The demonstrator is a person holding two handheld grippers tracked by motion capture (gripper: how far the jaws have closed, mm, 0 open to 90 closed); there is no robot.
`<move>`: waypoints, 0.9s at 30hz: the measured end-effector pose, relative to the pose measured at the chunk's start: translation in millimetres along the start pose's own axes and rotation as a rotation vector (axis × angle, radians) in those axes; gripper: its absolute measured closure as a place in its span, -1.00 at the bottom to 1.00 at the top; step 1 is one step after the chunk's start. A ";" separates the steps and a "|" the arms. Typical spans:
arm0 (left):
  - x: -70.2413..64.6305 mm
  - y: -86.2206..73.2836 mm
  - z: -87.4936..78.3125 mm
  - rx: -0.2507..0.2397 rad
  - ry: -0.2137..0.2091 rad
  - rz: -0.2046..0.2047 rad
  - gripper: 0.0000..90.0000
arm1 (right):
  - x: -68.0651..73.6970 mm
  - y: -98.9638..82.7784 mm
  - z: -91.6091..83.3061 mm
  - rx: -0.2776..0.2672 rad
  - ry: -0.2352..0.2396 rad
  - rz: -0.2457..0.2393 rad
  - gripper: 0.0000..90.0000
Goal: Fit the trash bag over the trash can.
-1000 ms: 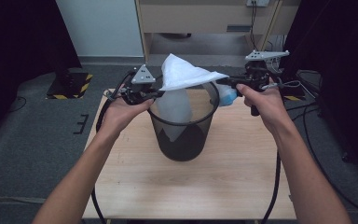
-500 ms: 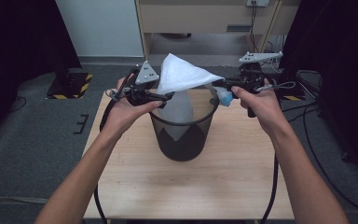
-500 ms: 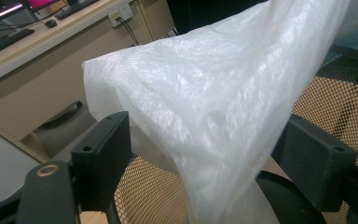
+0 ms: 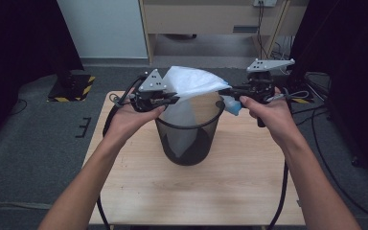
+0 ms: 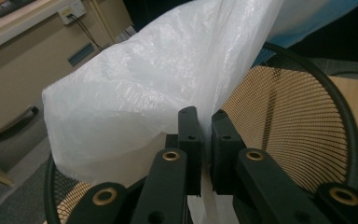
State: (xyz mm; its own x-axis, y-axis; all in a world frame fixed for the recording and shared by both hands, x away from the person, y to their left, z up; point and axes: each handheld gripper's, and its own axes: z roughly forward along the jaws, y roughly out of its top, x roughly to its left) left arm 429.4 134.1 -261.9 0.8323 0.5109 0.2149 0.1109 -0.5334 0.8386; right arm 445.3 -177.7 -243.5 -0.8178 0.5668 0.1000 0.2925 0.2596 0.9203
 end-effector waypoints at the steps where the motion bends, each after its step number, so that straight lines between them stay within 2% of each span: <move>1: -0.6 -1.0 -1.0 0.004 -0.010 0.000 0.90 | 1.3 0.6 -0.9 -0.002 0.001 -0.003 1.00; 5: 0.3 -6.7 -2.6 0.022 -0.025 -0.010 0.84 | 4.3 3.2 2.0 0.003 0.009 -0.009 0.99; 7: 1.7 -10.5 -3.4 0.024 -0.049 -0.021 0.79 | 5.3 4.1 6.6 0.014 0.012 -0.016 0.99; 8: 2.4 -12.5 -3.9 0.035 -0.076 -0.024 0.76 | 5.6 4.3 8.4 0.017 0.011 -0.019 0.99; 9: 2.6 -13.6 -4.2 0.051 -0.084 -0.018 0.70 | 6.2 4.6 10.8 0.018 0.016 -0.020 0.99; 10: 2.9 -14.8 -4.2 0.056 -0.074 -0.014 0.64 | 6.4 4.7 12.6 0.020 0.018 -0.021 0.99; 12: 5.1 -15.7 -5.9 0.058 -0.038 -0.029 0.38 | 6.3 5.0 15.7 0.026 0.014 -0.025 0.99; 13: 5.9 -16.0 -7.0 0.047 -0.027 -0.035 0.24 | 6.3 5.4 17.3 0.031 0.008 -0.028 0.99; 15: 7.7 -15.9 -11.2 0.007 -0.039 -0.065 0.07 | 7.0 6.4 18.7 0.029 0.003 -0.024 0.99; 16: 8.0 -14.9 -14.0 -0.011 -0.032 -0.074 -0.01 | 7.5 6.8 19.2 0.028 0.004 -0.026 0.99; 17: 7.7 -14.2 -15.5 -0.016 -0.021 -0.069 -0.11 | 8.9 7.4 20.1 0.030 0.004 -0.027 0.99; 21: 2.4 -8.2 -15.8 -0.041 -0.011 -0.048 -0.34 | 12.6 10.2 24.3 0.040 -0.012 -0.038 0.98; 27: -5.1 1.8 1.0 -0.041 -0.008 -0.051 -0.49 | 16.0 15.1 31.1 0.044 -0.011 -0.049 0.97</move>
State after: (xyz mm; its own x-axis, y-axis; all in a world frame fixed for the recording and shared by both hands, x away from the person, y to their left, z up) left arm 426.0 129.8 -262.0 0.8306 0.5312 0.1671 0.1313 -0.4784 0.8683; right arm 452.0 -140.4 -239.7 -0.8262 0.5611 0.0508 0.2741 0.3215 0.9064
